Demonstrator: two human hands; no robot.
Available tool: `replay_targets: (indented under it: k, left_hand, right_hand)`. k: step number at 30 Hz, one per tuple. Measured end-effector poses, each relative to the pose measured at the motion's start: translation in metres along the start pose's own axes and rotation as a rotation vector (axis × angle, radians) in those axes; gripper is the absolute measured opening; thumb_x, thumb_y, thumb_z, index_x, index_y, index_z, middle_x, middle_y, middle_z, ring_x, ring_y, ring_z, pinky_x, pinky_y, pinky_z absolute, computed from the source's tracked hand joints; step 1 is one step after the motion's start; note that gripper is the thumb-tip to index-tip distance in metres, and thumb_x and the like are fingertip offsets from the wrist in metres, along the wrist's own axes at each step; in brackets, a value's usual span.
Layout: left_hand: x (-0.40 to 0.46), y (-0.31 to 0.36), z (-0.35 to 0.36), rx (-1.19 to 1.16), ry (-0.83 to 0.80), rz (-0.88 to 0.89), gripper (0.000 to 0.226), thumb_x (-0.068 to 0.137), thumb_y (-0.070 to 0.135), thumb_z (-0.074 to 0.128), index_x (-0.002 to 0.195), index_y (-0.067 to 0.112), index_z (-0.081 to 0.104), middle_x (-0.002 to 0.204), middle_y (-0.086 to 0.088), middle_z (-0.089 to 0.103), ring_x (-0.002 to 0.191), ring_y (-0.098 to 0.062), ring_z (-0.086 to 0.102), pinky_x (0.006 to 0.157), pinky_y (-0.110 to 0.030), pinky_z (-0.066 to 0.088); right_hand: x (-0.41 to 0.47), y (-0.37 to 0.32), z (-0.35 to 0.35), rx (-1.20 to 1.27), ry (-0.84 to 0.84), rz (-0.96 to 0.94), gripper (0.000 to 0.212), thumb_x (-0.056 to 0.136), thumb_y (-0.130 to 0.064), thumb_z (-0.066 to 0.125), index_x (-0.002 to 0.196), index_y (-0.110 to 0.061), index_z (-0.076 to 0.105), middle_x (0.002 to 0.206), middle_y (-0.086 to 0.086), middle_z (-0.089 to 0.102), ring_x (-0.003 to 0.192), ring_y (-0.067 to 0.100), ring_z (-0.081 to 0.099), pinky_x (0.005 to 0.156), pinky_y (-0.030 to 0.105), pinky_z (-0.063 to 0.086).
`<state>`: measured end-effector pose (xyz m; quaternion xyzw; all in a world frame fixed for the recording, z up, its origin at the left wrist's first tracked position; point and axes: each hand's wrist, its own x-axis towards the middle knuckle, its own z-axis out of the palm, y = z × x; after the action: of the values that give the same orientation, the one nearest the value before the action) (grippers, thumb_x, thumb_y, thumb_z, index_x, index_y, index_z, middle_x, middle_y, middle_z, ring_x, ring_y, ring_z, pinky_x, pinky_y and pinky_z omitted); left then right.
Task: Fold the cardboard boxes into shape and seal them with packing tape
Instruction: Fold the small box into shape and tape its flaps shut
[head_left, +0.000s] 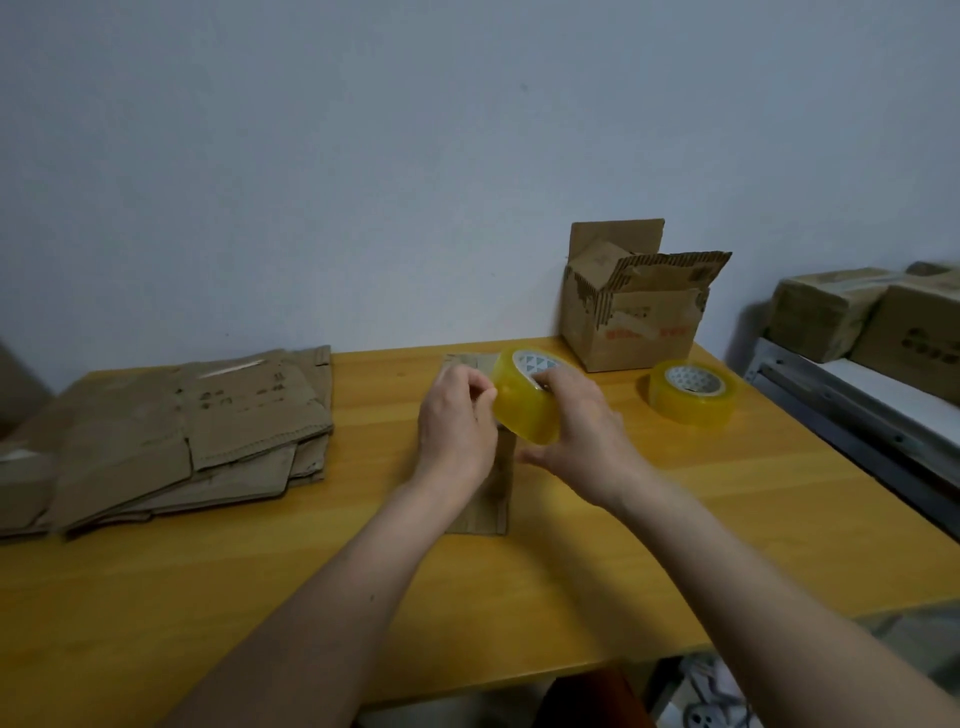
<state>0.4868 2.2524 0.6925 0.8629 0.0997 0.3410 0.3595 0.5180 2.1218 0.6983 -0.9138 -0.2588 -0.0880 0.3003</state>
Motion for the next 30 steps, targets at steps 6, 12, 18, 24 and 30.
replay_targets:
  k: [6, 12, 18, 24, 30]
  left_hand:
    - [0.012, -0.001, -0.007, -0.032, -0.003, -0.159, 0.008, 0.098, 0.012, 0.048, 0.092, 0.015, 0.052, 0.097, -0.002, 0.058, 0.091, -0.016, 0.054, 0.078, -0.025, 0.043]
    - [0.007, 0.003, -0.005, -0.767, -0.129, -0.612, 0.022, 0.098, 0.003, 0.047, 0.078, 0.005, 0.056, 0.087, -0.013, 0.062, 0.080, -0.022, 0.066, 0.073, -0.030, 0.059]
    - [0.002, 0.001, -0.011, -0.781, -0.213, -0.726, 0.012, 0.086, -0.005, 0.063, 0.095, 0.002, 0.060, 0.091, -0.015, 0.064, 0.077, -0.021, 0.065, 0.064, -0.027, 0.060]
    - [-0.007, 0.001, -0.013, -1.100, -0.372, -1.039, 0.012, 0.088, -0.008, 0.057, 0.078, -0.001, 0.060, 0.075, -0.013, 0.058, 0.068, -0.018, 0.054, 0.051, -0.027, 0.056]
    - [-0.005, -0.004, -0.015, -1.011, -0.333, -1.022, 0.010, 0.085, 0.002, 0.066, 0.081, 0.010, 0.062, 0.071, -0.004, 0.062, 0.060, -0.007, 0.045, 0.046, -0.016, 0.048]
  right_hand:
    - [-0.002, 0.013, 0.006, -0.152, 0.447, -0.221, 0.063, 0.066, 0.008, 0.068, 0.125, -0.004, 0.051, 0.125, 0.017, 0.045, 0.116, 0.033, 0.044, 0.094, 0.037, 0.040]
    - [0.004, 0.015, 0.006, 0.598, 0.444, 0.037, 0.063, 0.097, -0.019, 0.050, 0.150, -0.022, 0.016, 0.147, -0.001, 0.032, 0.131, 0.006, 0.031, 0.096, 0.011, 0.029]
    - [0.005, 0.023, 0.013, 0.633, 0.487, 0.168, 0.054, 0.098, -0.004, 0.042, 0.147, -0.020, 0.027, 0.146, -0.001, 0.038, 0.128, 0.008, 0.035, 0.094, 0.010, 0.030]
    - [0.008, 0.026, 0.019, 0.699, 0.534, 0.269, 0.053, 0.094, -0.003, 0.048, 0.142, -0.019, 0.032, 0.128, -0.004, 0.046, 0.116, 0.009, 0.043, 0.091, 0.022, 0.037]
    - [0.007, 0.032, 0.023, 0.829, 0.511, 0.258, 0.012, 0.092, -0.006, 0.056, 0.101, -0.013, 0.059, 0.082, -0.009, 0.060, 0.076, -0.002, 0.059, 0.064, 0.013, 0.047]
